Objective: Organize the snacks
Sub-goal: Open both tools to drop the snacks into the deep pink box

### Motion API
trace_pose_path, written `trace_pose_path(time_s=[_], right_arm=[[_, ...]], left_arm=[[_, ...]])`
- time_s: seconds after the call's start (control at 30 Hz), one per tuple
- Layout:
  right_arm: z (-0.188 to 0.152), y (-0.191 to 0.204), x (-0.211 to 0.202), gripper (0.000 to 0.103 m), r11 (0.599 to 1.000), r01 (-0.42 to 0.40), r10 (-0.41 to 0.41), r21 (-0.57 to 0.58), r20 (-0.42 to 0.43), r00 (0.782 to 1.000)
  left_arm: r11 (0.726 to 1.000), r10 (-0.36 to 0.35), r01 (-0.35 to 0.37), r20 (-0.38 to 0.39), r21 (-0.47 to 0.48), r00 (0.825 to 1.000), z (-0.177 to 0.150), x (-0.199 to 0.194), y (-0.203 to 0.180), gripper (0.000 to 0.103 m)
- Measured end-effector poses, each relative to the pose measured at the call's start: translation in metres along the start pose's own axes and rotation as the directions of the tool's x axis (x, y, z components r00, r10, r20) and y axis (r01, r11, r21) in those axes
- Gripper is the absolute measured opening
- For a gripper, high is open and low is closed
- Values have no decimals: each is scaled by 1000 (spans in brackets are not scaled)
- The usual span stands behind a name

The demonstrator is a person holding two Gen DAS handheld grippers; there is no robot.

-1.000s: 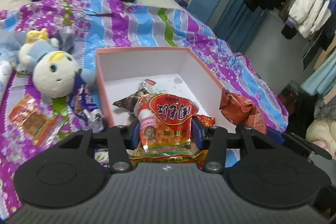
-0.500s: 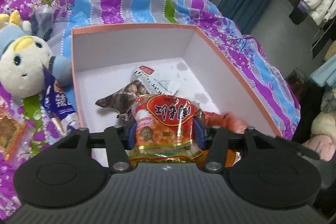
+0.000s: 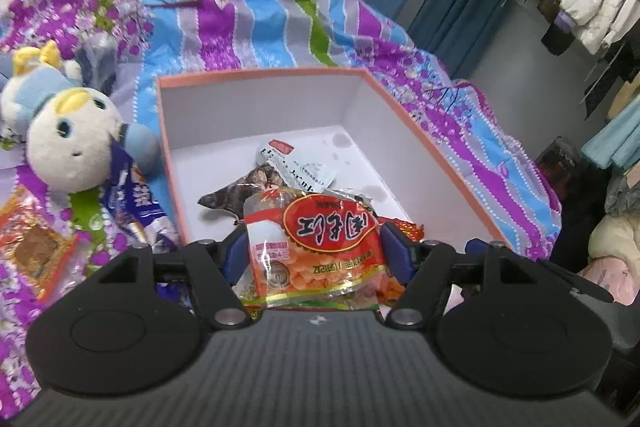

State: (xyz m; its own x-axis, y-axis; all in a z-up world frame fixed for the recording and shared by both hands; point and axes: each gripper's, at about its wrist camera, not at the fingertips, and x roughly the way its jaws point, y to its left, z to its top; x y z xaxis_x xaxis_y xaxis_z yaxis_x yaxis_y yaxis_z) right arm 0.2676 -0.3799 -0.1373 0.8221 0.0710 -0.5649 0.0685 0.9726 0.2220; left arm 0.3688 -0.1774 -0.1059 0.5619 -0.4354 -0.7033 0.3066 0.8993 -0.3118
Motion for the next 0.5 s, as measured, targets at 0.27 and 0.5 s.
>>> trace_pose_path(time_s=[0.27, 0.5], right_arm=[[-7, 24, -62, 57, 999, -40, 41, -6, 71, 997], [-22, 48, -108, 57, 997, -75, 78, -36, 113, 990]], left_arm=[[1000, 17, -17, 73, 4, 997, -25, -80, -4, 73], [999, 37, -38, 142, 6, 989, -54, -142, -4, 73]])
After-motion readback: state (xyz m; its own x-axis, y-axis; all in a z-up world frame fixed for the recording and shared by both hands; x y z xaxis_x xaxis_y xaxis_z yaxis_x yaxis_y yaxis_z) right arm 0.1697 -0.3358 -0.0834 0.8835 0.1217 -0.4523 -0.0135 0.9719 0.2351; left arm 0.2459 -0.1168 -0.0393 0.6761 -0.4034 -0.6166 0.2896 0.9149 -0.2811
